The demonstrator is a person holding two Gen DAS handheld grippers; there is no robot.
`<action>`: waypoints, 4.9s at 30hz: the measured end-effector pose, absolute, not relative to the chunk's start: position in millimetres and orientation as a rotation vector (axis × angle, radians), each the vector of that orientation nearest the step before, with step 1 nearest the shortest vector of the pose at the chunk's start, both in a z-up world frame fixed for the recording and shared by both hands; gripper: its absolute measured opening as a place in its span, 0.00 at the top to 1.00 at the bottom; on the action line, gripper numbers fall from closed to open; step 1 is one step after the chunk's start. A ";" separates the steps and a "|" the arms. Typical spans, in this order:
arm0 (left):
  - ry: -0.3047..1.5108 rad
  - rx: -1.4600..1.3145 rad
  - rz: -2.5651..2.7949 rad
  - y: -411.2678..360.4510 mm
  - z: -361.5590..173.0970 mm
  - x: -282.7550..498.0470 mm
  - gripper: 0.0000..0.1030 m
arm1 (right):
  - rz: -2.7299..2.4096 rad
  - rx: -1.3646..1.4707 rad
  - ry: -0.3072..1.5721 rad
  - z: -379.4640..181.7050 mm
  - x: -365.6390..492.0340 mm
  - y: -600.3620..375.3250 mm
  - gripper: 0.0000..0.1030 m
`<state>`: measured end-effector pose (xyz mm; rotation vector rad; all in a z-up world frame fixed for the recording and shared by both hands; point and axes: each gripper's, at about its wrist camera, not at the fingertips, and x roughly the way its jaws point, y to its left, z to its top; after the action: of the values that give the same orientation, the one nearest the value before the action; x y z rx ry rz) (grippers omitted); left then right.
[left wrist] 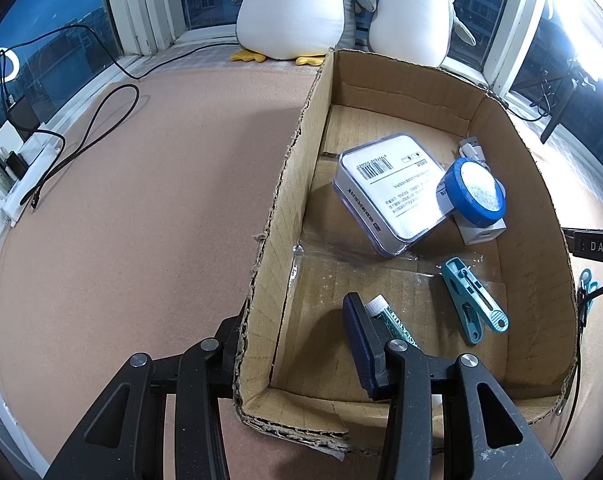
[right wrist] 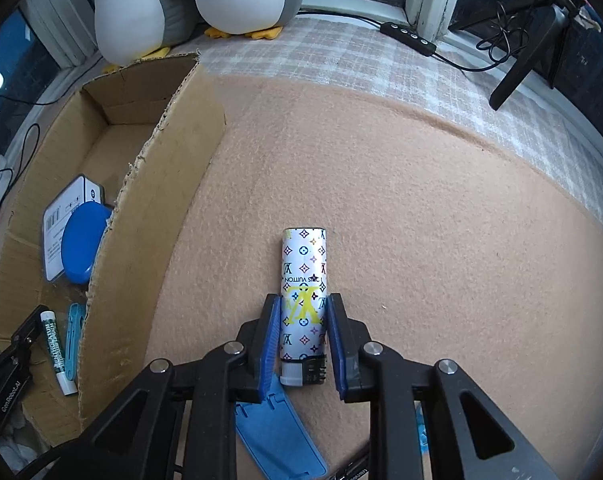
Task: Organize rigid objects
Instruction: 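Carry the patterned cylinder with the right tool into the box and release, then move the right tool back toward the pen and phone stand, then close the right tool on the blue clothespin clip and lift it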
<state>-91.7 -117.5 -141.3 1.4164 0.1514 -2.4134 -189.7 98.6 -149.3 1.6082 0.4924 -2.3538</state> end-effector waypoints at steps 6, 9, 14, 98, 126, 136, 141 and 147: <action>0.146 1.413 -2.412 -117.8 -141.4 -92.2 0.56 | -2.372 1.583 0.358 -142.8 -186.9 110.6 0.80; 0.145 1.413 -2.413 -117.6 -141.5 -92.3 0.56 | -2.371 1.551 0.301 -131.0 -182.7 113.1 0.80; 0.141 1.411 -2.412 -118.4 -140.8 -93.2 0.56 | -2.380 1.457 0.282 -100.0 -175.1 100.8 0.80; 0.098 1.408 -2.419 -116.7 -140.3 -91.2 0.56 | -2.487 1.340 0.244 -34.4 -111.0 181.4 0.51; 0.097 1.410 -2.422 -115.1 -141.3 -90.4 0.56 | -2.492 1.593 0.371 -147.4 -115.4 195.8 0.71; 0.102 1.410 -2.422 -115.5 -142.0 -90.2 0.56 | -2.490 1.610 0.359 -145.8 -133.3 189.7 0.72; 0.102 1.409 -2.422 -114.9 -143.6 -90.7 0.56 | -2.510 1.602 0.378 -144.6 -144.0 189.3 0.72; 0.102 1.408 -2.421 -115.1 -143.3 -91.0 0.56 | -2.472 1.614 0.318 -142.1 -159.8 195.2 0.72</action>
<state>-91.0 -115.1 -143.3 1.4085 0.1020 -2.4210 -159.8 195.2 -142.1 1.6135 0.3177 -2.4717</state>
